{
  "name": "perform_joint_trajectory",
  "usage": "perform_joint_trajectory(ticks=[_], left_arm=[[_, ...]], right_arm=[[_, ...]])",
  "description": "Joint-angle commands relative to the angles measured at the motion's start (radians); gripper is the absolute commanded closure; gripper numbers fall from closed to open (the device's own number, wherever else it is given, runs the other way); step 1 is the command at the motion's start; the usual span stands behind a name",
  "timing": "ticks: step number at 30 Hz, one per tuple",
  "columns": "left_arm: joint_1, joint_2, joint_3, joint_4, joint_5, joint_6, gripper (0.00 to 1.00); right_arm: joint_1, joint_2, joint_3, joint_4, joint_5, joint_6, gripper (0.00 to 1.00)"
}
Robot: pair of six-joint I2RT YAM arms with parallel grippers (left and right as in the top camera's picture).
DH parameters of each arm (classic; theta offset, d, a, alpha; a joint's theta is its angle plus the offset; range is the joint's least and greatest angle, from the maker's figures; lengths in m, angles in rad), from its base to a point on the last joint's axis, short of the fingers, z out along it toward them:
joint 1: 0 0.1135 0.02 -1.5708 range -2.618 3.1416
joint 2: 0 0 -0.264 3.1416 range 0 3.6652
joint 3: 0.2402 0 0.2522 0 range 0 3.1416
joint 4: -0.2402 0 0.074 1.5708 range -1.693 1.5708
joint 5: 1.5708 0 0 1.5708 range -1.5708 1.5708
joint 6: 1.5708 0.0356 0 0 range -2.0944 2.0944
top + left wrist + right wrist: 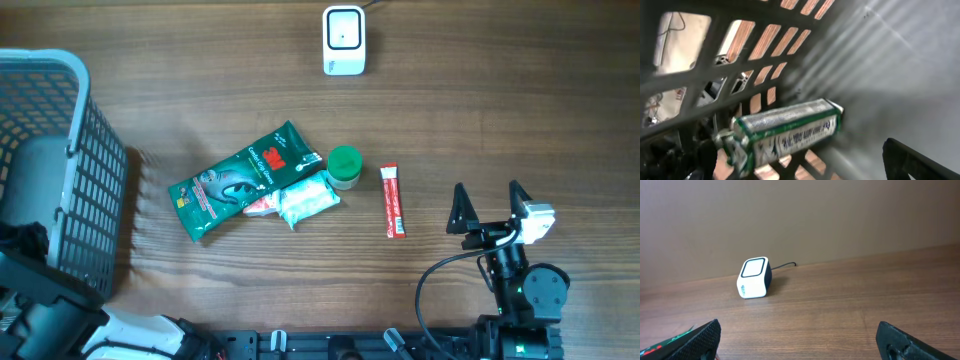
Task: Scan the item barcode
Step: 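Reach the left gripper into the basket and grasp the green-white tube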
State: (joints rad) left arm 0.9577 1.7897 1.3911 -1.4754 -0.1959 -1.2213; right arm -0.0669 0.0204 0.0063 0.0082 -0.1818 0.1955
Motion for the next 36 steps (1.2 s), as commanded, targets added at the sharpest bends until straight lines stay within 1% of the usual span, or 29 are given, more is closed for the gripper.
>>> perform_joint_trajectory(ticks=[1, 6, 11, 17, 22, 25, 28, 29, 30, 31, 33, 36], left_arm=[[0.006, 0.006, -0.053, 0.029, -0.014, -0.014, 0.00], [0.005, 0.006, -0.056, 0.062, -0.015, -0.014, 0.00], [-0.031, 0.006, -0.056, 0.116, -0.015, -0.014, 0.00], [-0.111, 0.006, -0.056, 0.241, -0.015, -0.014, 0.00], [-0.116, 0.006, -0.056, 0.343, -0.023, -0.012, 0.00], [-0.116, 0.006, -0.056, 0.346, -0.023, 0.059, 0.01], [-0.119, 0.006, -0.056, 0.319, -0.023, 0.065, 0.01], [-0.126, 0.006, -0.056, 0.317, -0.022, 0.097, 0.01], [-0.139, 0.006, -0.056, 0.332, -0.023, 0.151, 0.00], [-0.164, 0.006, -0.056, 0.352, -0.021, 0.230, 0.00], [-0.203, 0.006, -0.056, 0.338, -0.022, 0.325, 0.00], [-0.221, 0.006, -0.056, 0.266, -0.023, 0.337, 0.00]], right_arm=[[0.000, -0.004, -0.001, 0.006, 0.003, -0.011, 0.00], [0.000, -0.004, -0.001, 0.006, 0.003, -0.011, 0.00], [0.000, -0.004, -0.001, 0.006, 0.003, -0.012, 0.00], [0.000, -0.004, -0.001, 0.005, 0.003, -0.011, 0.00], [0.000, -0.004, -0.001, 0.005, 0.003, -0.011, 0.00], [0.000, -0.004, -0.001, 0.005, 0.003, -0.012, 0.00], [0.000, -0.004, -0.001, 0.006, 0.003, -0.011, 0.00], [0.000, -0.004, -0.001, 0.006, 0.003, -0.012, 0.00], [0.000, -0.004, -0.001, 0.006, 0.003, -0.012, 0.00], [0.000, -0.004, -0.001, 0.006, 0.003, -0.011, 0.00], [0.000, -0.004, -0.001, 0.005, 0.003, -0.011, 0.00], [0.000, -0.004, -0.001, 0.005, 0.003, -0.012, 0.00]])
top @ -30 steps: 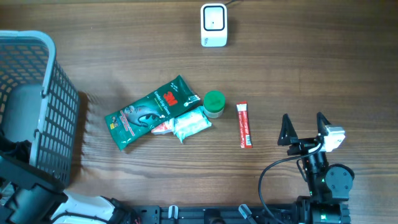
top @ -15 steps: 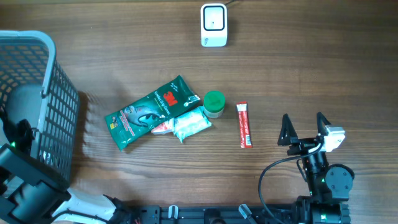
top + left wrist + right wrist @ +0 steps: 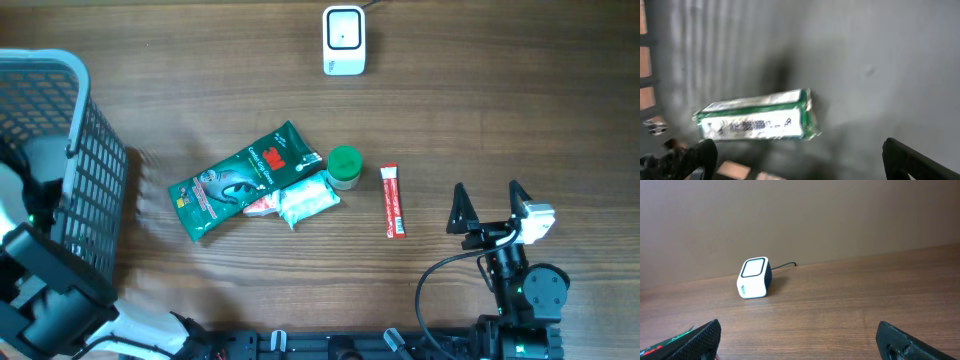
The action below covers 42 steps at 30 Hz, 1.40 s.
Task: Scan the item barcode
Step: 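Reach the left gripper into the basket and grasp the green-white tube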
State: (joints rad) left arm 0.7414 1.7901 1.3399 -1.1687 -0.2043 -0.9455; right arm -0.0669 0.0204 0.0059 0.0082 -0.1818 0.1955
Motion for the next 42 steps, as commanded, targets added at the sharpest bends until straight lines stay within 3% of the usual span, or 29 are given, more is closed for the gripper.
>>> perform_joint_trajectory(ticks=[1, 4, 7, 11, 16, 21, 23, 24, 25, 31, 36, 39, 42], left_arm=[[-0.004, 0.005, -0.006, -0.055, -0.014, 0.076, 0.00], [-0.003, 0.005, -0.019, -0.059, -0.045, 0.178, 0.00], [0.005, 0.005, -0.039, -0.060, -0.101, 0.187, 0.00], [0.016, 0.005, -0.113, 0.052, -0.209, 0.269, 0.00], [0.016, 0.005, -0.191, 0.230, -0.182, 0.292, 0.00], [0.016, 0.005, -0.197, 0.236, -0.124, 0.382, 0.00], [0.016, 0.005, -0.197, 0.233, -0.092, 0.422, 0.16], [0.016, 0.005, -0.196, 0.234, -0.092, 0.422, 0.17], [0.016, 0.004, -0.194, 0.241, -0.092, 0.436, 0.00], [0.021, -0.019, -0.156, 0.240, -0.083, 0.480, 0.00], [0.076, -0.023, -0.156, 0.238, 0.062, 0.495, 0.00], [0.149, -0.023, -0.156, 0.213, 0.156, 0.646, 0.00], [0.195, -0.023, -0.158, 0.168, 0.193, 0.661, 0.00]], right_arm=[[0.000, -0.004, -0.001, 0.006, 0.003, -0.011, 0.00], [0.000, -0.004, -0.001, 0.006, 0.003, -0.011, 0.00], [0.000, -0.004, -0.001, 0.006, 0.003, -0.011, 0.00], [0.000, -0.004, -0.001, 0.005, 0.003, -0.011, 0.00], [0.000, -0.004, -0.001, 0.006, 0.003, -0.011, 0.00], [0.000, -0.004, -0.001, 0.005, 0.003, -0.011, 0.00], [0.000, -0.004, -0.001, 0.006, 0.003, -0.012, 0.01], [0.000, -0.004, -0.001, 0.006, 0.003, -0.012, 0.00], [0.000, -0.004, -0.001, 0.005, 0.003, -0.011, 0.00], [0.000, -0.004, -0.001, 0.006, 0.003, -0.011, 0.00], [0.000, -0.004, -0.001, 0.006, 0.003, -0.012, 0.00], [0.000, -0.004, -0.001, 0.006, 0.003, -0.011, 0.01], [0.000, -0.004, -0.001, 0.006, 0.003, -0.011, 0.00]])
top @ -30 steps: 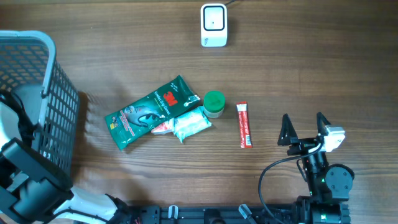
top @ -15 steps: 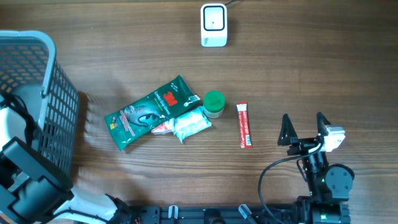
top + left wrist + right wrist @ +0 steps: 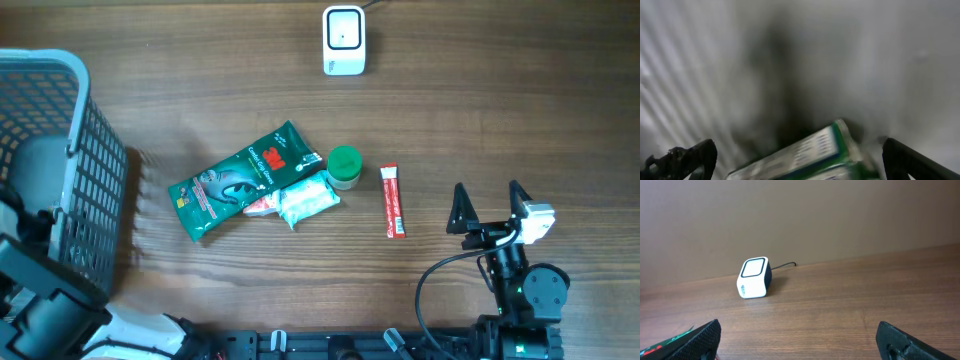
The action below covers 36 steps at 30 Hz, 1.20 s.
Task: Scan the item barcode
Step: 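Reach the left gripper into the basket and grasp the green-white tube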
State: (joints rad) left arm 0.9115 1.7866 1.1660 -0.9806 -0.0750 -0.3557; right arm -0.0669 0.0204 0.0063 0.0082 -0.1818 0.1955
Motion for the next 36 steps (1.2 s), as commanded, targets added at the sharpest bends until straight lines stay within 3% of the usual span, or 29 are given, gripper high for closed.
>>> perform_joint_trajectory(ticks=[1, 5, 7, 9, 12, 17, 24, 27, 30, 32, 34, 36], left_arm=[[0.026, -0.019, 0.016, -0.029, 0.064, 0.106, 0.00], [0.021, -0.019, 0.016, -0.042, 0.095, 0.146, 0.02], [0.022, -0.019, 0.016, -0.048, 0.043, 0.137, 0.17], [0.022, -0.019, 0.016, -0.049, 0.040, 0.132, 0.22], [0.022, -0.019, 0.016, -0.049, 0.031, 0.132, 0.40], [0.022, -0.019, 0.016, 0.024, 0.029, 0.132, 0.79], [0.022, -0.019, 0.016, 0.159, 0.031, 0.102, 0.81], [0.022, -0.019, 0.016, 0.204, 0.033, 0.036, 0.81], [0.022, -0.019, 0.017, 0.238, 0.032, -0.106, 0.71], [0.022, -0.019, 0.028, 0.259, 0.033, -0.154, 0.72], [0.022, -0.019, 0.073, 0.234, 0.032, -0.146, 0.58], [0.022, -0.020, 0.125, 0.186, 0.032, -0.146, 0.36]], right_arm=[[0.000, -0.004, -0.001, 0.006, 0.003, -0.011, 0.00], [0.000, -0.004, -0.001, 0.006, 0.003, -0.012, 0.00], [0.000, -0.004, -0.001, 0.005, 0.003, -0.011, 0.00], [0.000, -0.004, -0.001, 0.006, 0.003, -0.012, 0.00], [0.000, -0.004, -0.001, 0.006, 0.003, -0.011, 0.00], [0.000, -0.004, -0.001, 0.006, 0.003, -0.011, 0.01], [0.000, -0.004, -0.001, 0.006, 0.003, -0.012, 0.00], [0.000, -0.004, -0.001, 0.005, 0.003, -0.012, 0.00], [0.000, -0.004, -0.001, 0.006, 0.003, -0.011, 0.00], [0.000, -0.004, -0.001, 0.005, 0.003, -0.011, 0.00], [0.000, -0.004, -0.001, 0.006, 0.003, -0.011, 0.00], [0.000, -0.004, -0.001, 0.006, 0.003, -0.012, 0.00]])
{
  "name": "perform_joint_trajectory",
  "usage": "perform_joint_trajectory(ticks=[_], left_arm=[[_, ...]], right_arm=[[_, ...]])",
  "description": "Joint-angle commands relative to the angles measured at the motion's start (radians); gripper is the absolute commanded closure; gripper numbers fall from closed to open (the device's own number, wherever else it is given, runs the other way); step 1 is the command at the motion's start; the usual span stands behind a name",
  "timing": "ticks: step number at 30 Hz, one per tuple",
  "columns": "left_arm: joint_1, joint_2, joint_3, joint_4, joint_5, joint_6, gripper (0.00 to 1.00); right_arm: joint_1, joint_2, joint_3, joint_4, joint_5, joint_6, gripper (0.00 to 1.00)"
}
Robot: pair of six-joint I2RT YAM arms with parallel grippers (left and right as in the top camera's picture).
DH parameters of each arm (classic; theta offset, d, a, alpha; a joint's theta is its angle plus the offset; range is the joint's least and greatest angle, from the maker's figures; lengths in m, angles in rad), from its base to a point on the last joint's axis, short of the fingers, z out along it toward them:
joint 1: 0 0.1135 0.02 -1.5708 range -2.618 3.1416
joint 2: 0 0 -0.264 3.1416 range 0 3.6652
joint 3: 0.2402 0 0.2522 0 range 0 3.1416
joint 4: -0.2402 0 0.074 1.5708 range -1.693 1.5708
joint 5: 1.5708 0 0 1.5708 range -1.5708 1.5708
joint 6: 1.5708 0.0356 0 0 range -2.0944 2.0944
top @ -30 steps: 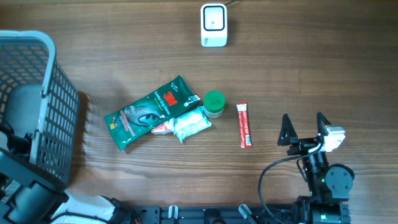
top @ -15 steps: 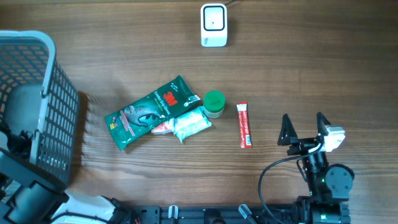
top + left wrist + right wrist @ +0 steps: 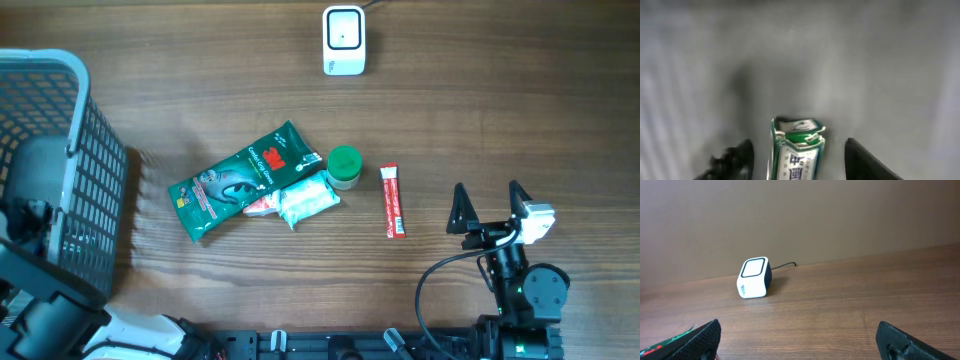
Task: Scan the item barcode
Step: 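Reach the left gripper into the basket and grasp the green-white tube, then carry the green-white tube with the left gripper, place beside red tube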
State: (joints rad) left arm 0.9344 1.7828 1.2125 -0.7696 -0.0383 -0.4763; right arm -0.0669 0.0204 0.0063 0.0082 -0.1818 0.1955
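Observation:
A green and white pack (image 3: 797,145) lies on the grey floor of the basket (image 3: 80,110) at the table's left. My left gripper (image 3: 797,150) is down inside the basket, open, with a dark finger (image 3: 737,160) on either side of the pack and a gap to each. From overhead the left gripper (image 3: 25,222) mostly hides behind the basket wall. The white scanner (image 3: 343,40) stands at the far middle of the table, also seen as a white scanner (image 3: 754,277). My right gripper (image 3: 487,192) rests open and empty near the front right.
On the wood lie a green packet (image 3: 245,180), a small white and green packet (image 3: 305,200), a green-capped jar (image 3: 344,165) and a red stick sachet (image 3: 393,200). The basket's lattice walls surround my left arm.
The pack was at the bottom edge of the left wrist view, tilted, with the fingers far apart. Now it lies lengthwise between the fingers, which stand closer together. The right arm is unchanged.
At first the pack lay by the basket's lattice wall, off to one side of my open left gripper. Then it lay crosswise under the gripper, then low and tilted in the view. Now the gripper straddles it. The right arm and the table items stayed put throughout.

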Motion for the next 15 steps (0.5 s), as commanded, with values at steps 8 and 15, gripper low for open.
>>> perform_joint_trajectory(ticks=[8, 15], left_arm=[[-0.001, -0.016, 0.129, -0.183, 0.115, -0.026, 0.00], [-0.001, -0.013, 0.019, -0.108, 0.166, -0.026, 0.00]], right_arm=[[0.000, -0.004, -0.001, 0.006, 0.003, -0.011, 0.00], [0.000, -0.004, -0.001, 0.005, 0.003, -0.011, 0.00]])
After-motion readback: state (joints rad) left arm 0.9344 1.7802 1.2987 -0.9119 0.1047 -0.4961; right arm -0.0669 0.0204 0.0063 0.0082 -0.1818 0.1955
